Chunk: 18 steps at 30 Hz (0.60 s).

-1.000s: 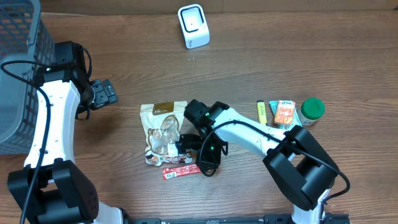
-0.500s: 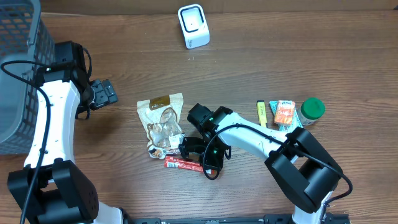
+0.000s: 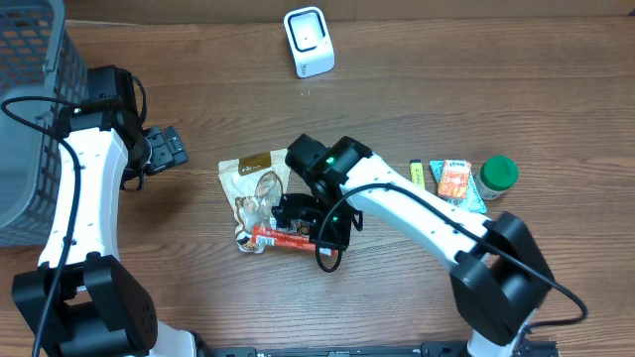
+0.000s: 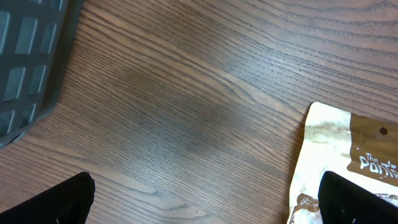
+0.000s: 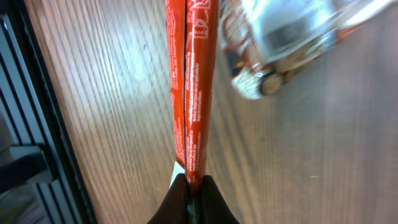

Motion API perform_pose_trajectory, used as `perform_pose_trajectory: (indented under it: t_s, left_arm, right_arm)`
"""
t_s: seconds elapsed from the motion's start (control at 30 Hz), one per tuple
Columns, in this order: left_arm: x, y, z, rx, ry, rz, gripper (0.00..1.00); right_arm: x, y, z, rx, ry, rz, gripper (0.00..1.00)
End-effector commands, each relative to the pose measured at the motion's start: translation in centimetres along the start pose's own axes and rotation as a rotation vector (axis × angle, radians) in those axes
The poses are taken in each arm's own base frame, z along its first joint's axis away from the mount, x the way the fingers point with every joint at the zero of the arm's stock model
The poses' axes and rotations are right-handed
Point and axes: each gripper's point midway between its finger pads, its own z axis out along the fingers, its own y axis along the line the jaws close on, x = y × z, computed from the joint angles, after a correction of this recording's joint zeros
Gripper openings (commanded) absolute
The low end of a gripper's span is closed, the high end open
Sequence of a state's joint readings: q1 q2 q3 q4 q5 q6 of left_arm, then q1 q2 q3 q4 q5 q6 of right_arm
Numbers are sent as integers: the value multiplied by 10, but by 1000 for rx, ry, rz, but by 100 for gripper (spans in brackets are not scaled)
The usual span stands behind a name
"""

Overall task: Scan the item barcode
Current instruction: 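Lift the red stick snack and carry it toward the white scanner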

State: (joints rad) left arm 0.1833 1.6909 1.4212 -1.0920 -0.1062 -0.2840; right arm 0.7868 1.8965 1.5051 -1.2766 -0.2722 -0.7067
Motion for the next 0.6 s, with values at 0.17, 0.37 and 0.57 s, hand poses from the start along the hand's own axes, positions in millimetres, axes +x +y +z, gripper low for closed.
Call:
perform_pose_trajectory:
  t_s: [0.17, 0.37, 0.57]
  left_arm:
    - [-3, -3, -1, 3, -8, 21, 100]
    - [-4, -3, -1, 3, -8, 21, 100]
    - [-3, -3, -1, 3, -8, 21, 100]
  right_arm:
    - [-12, -24, -39, 127, -117, 6, 4]
    - [-5, -84, -57, 403, -128, 274, 4]
    - [-14, -128, -119, 714, -181, 370, 3]
